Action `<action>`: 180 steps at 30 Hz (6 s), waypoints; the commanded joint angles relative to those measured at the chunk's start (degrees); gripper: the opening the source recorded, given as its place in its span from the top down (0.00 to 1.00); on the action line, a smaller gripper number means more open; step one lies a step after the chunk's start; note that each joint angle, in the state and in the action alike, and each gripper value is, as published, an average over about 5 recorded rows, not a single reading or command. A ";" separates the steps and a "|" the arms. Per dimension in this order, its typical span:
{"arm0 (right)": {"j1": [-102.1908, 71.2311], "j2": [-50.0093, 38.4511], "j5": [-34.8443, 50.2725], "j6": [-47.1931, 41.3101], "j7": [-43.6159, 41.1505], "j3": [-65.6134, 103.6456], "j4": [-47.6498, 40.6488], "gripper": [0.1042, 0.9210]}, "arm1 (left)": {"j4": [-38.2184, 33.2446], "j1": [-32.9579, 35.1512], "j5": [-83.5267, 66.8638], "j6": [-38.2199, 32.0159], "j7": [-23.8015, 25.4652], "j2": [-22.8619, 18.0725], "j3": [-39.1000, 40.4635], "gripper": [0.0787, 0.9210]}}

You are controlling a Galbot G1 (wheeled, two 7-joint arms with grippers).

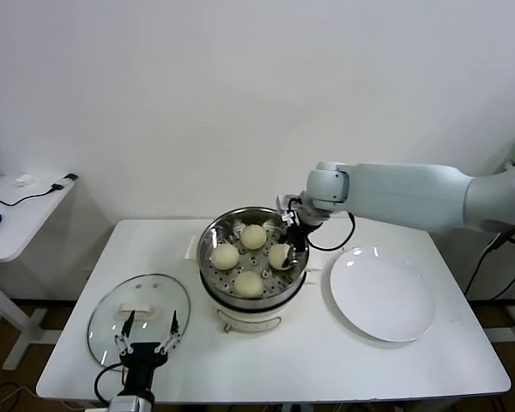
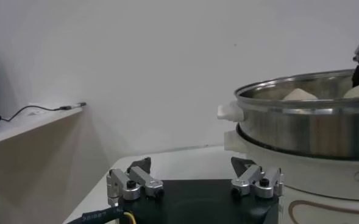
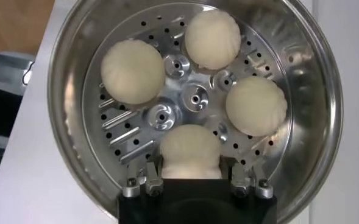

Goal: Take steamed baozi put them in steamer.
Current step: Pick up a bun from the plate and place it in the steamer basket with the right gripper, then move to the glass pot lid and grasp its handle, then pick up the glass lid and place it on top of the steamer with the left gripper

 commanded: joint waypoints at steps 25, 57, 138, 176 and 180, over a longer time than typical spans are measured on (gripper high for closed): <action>-16.49 -16.63 1.01 11.60 27.66 39.22 -2.61 0.12 | -1.96 0.77 0.37 1.06 1.31 0.35 -0.50 0.12; -113.78 -3.40 -19.75 39.17 37.47 129.25 9.13 0.12 | 3.06 -1.44 3.36 -1.06 -4.34 3.45 -3.65 0.12; -123.67 7.08 -23.36 37.15 38.56 127.55 18.35 0.12 | 33.54 -18.96 67.55 -2.93 -20.19 10.09 -8.05 0.82; -123.25 8.91 -30.61 35.54 40.85 127.18 19.30 0.12 | -7.47 -30.60 76.78 39.76 23.11 13.69 25.32 0.93; -123.37 8.96 -30.59 35.65 40.88 127.34 19.36 0.12 | -4.11 -33.60 81.79 40.25 23.81 9.67 30.27 0.93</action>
